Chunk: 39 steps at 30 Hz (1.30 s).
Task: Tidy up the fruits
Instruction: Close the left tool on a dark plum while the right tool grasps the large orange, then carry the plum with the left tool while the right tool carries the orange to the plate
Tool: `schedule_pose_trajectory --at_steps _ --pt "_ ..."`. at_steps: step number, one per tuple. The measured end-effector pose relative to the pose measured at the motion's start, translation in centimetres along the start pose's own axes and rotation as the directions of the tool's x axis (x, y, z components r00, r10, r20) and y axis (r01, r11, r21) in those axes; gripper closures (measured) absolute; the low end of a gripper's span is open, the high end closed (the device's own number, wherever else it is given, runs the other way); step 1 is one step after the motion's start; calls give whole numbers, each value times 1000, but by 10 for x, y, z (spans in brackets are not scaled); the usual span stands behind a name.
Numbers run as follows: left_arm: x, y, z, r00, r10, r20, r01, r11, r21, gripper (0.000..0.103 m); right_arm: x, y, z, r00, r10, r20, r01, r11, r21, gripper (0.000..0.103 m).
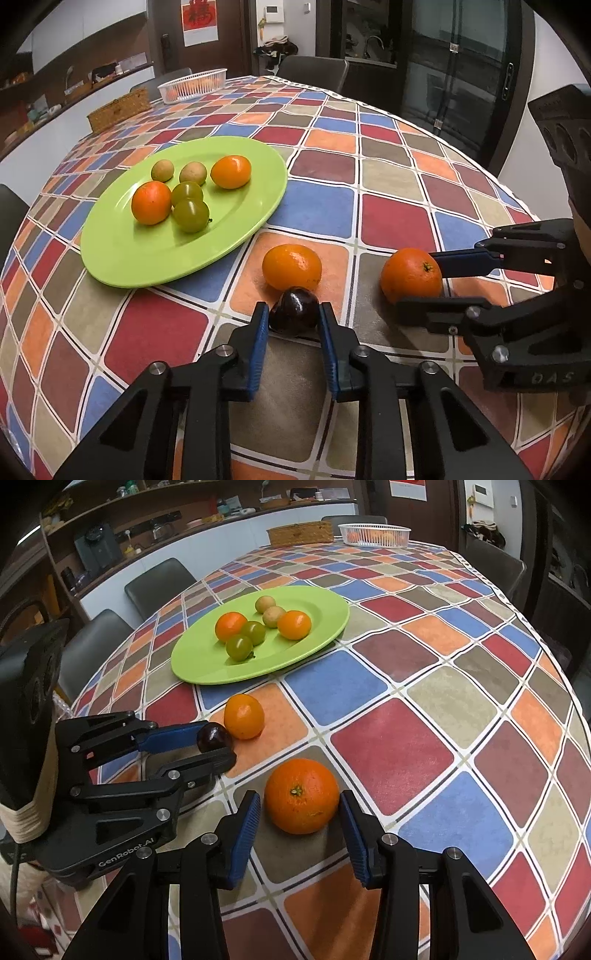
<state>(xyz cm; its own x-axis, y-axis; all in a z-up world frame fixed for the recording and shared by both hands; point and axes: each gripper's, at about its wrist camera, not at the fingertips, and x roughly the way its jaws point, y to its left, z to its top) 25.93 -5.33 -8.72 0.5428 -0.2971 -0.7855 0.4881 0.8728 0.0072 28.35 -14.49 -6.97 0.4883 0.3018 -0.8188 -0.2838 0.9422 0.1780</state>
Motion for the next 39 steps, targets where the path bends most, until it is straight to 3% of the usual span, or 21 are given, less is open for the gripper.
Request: schedule_pose_trajectory --at_steps 21,39 --pt "-42 -5 0 997 16 75 -13 999 -30 76 -30 8 3 997 -1 76 2 1000 -9 62" --pt "-96 16 14 980 83 184 -66 993 -94 76 -63 31 28 982 27 188 -20 999 -40 62"
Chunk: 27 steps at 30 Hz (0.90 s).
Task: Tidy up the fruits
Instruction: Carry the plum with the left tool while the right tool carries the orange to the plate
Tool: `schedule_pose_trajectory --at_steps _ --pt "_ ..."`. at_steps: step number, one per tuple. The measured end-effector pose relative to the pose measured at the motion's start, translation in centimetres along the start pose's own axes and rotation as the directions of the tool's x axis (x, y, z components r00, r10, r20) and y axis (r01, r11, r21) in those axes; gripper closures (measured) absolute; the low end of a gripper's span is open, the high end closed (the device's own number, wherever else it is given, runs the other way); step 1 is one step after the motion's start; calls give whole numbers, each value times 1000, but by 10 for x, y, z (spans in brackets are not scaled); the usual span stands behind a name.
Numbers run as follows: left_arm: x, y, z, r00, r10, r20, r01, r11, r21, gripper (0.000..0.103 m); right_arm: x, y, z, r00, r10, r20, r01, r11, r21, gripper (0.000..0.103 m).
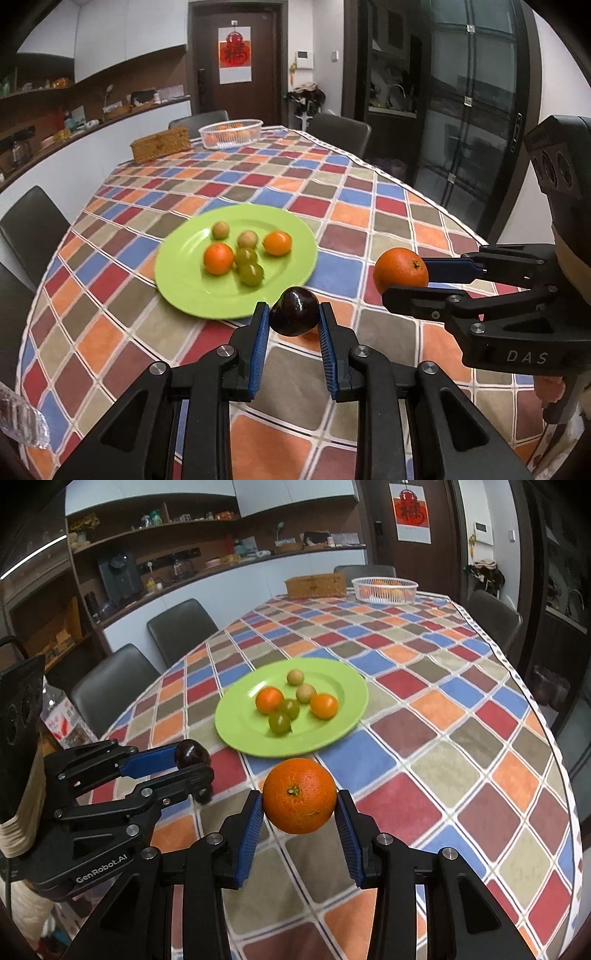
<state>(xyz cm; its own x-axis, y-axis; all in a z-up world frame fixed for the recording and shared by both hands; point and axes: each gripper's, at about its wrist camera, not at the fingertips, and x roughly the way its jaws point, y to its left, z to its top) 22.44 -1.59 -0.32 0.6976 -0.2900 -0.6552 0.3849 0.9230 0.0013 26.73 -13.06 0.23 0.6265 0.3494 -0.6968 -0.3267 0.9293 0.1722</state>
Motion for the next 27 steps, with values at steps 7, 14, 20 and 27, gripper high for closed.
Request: schedule_pose_trajectory --at_steps 7,14,20,27 --pt "0 21 13 999 29 21 -29 999 -21 76 8 11 22 1000 21 23 -21 1000 -13 62" --pt "8 42 24 999 42 19 -41 998 -46 76 22 17 46 1000 11 27 -9 999 -42 62" --pt "27 64 34 999 40 -10 -41 995 -95 76 47 12 66 1000 -7 -4 7 999 -51 62" --pt "61 86 37 996 15 -83 -27 990 -142 76 81 5 75 997 -26 -67 22 998 -58 62"
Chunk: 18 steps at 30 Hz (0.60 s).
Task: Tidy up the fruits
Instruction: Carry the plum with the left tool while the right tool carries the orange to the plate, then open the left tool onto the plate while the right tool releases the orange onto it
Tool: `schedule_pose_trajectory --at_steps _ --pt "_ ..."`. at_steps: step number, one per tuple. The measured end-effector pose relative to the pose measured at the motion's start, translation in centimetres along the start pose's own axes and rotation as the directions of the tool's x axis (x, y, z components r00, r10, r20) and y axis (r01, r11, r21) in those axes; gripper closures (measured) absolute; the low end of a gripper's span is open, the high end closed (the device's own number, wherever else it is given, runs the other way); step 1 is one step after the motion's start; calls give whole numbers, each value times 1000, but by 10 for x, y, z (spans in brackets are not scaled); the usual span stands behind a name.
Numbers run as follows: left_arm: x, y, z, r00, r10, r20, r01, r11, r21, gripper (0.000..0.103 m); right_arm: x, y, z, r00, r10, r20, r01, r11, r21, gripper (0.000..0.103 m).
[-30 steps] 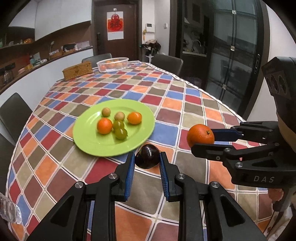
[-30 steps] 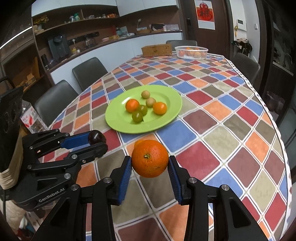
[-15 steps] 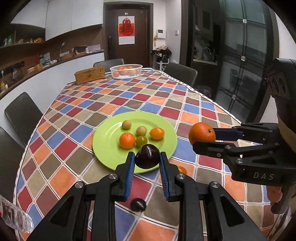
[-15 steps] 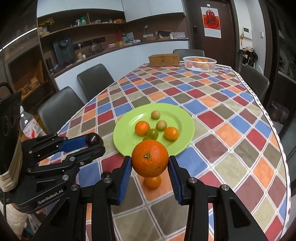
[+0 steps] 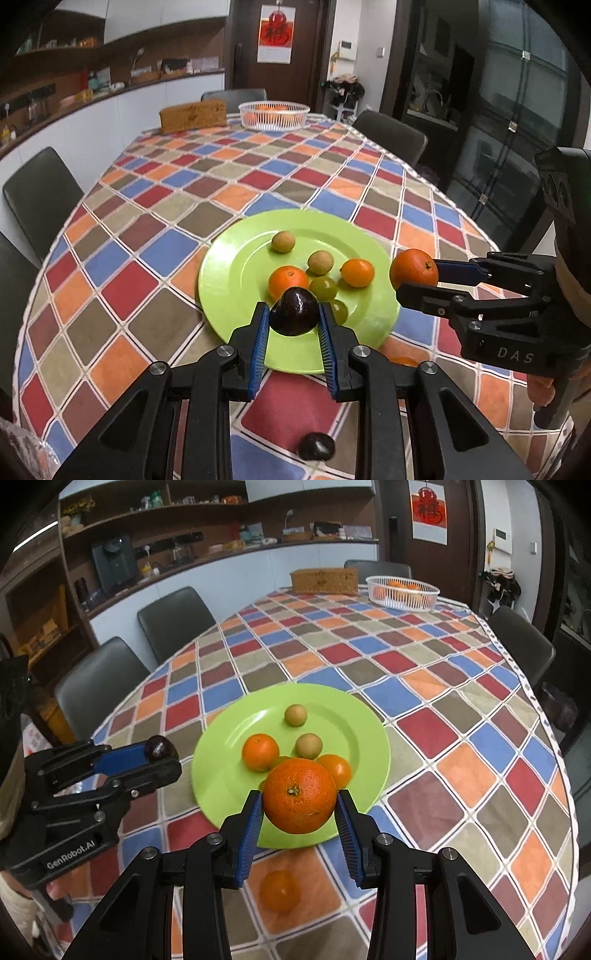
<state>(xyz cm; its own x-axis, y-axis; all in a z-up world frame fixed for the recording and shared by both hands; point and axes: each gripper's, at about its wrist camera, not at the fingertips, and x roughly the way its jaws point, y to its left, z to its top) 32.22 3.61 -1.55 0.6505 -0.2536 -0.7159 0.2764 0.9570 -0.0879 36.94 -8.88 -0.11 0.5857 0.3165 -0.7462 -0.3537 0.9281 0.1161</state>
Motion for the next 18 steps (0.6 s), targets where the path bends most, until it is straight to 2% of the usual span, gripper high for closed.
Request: schedule_pose_trajectory --at_steps 13,14,16,18 --pt "46 6 0 995 -17 -102 15 1000 -17 76 46 -11 1 998 19 -67 -18 1000 4 62" --pt "47 6 1 995 -12 -103 10 1000 -19 75 47 -11 1 997 17 -69 -16 1000 3 62" --pt "47 7 2 995 -3 -100 1 1000 -21 65 49 -13 1 998 9 -68 -9 1000 6 62" --pt "44 7 2 996 6 -93 -8 1000 -20 64 50 -13 2 997 2 -72 -1 1000 8 61"
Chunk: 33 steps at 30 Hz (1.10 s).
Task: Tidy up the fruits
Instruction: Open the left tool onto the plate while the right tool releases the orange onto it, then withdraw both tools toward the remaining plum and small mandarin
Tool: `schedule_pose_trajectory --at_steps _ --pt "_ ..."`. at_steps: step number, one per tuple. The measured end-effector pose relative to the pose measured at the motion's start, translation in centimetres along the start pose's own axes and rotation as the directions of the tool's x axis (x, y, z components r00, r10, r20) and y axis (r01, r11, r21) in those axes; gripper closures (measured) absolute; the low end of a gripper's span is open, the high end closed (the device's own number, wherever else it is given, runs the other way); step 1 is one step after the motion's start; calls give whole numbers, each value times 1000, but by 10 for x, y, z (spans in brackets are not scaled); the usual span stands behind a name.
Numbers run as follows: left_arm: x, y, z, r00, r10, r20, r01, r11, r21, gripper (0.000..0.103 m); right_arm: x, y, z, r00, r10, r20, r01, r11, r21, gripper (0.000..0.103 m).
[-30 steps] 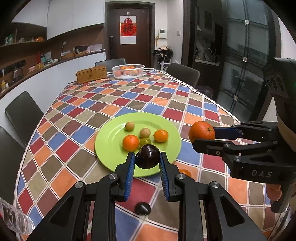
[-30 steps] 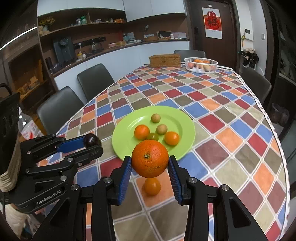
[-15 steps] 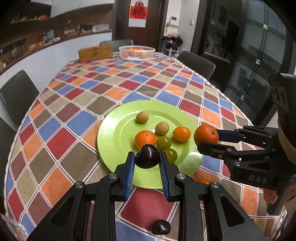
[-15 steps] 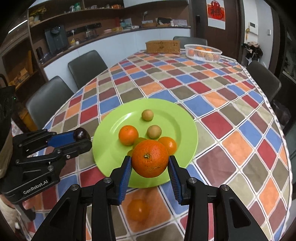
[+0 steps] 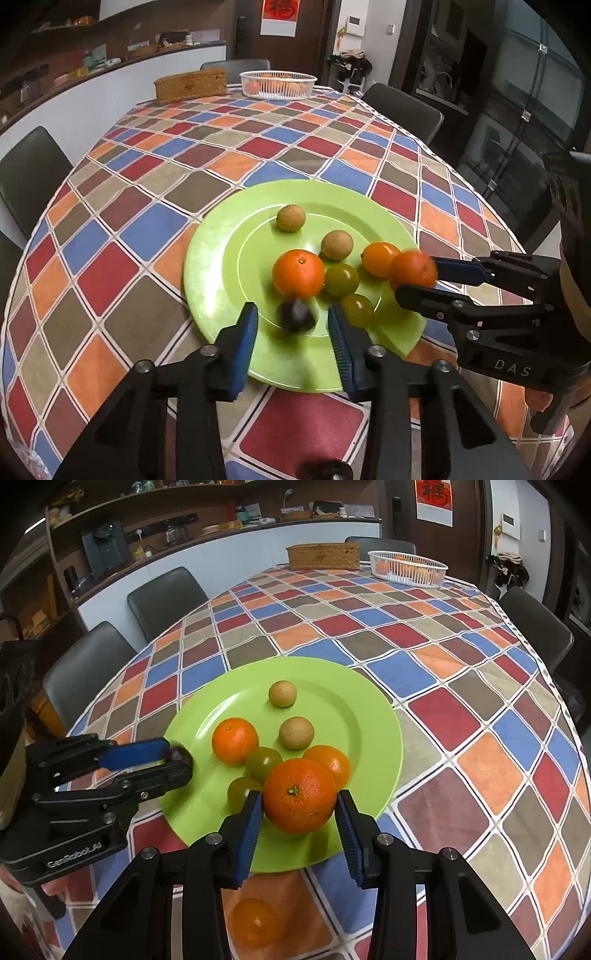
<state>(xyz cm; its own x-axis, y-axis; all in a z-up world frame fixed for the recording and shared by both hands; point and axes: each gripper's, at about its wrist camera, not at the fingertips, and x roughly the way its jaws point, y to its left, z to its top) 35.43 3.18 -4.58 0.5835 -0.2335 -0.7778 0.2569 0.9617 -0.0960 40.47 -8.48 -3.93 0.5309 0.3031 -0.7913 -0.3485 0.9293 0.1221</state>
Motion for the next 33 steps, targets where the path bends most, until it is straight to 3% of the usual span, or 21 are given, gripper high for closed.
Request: schedule_pose_trajectory --at_steps 10,18,23,33 --pt "-41 -11 -6 994 94 64 -97 994 46 61 -27 6 -5 999 -4 49 4 1000 -15 60" --pt "-81 -23 -16 989 95 110 -99 995 32 58 -73 24 -16 991 -2 133 9 998 -56 55" --pt "-108 -31 -26 984 99 149 -102 995 15 51 -95 33 -24 986 7 165 5 998 -68 55" --pt "-125 -39 -56 979 124 160 -125 992 0 45 -109 41 -49 985 12 174 -3 999 -52 55"
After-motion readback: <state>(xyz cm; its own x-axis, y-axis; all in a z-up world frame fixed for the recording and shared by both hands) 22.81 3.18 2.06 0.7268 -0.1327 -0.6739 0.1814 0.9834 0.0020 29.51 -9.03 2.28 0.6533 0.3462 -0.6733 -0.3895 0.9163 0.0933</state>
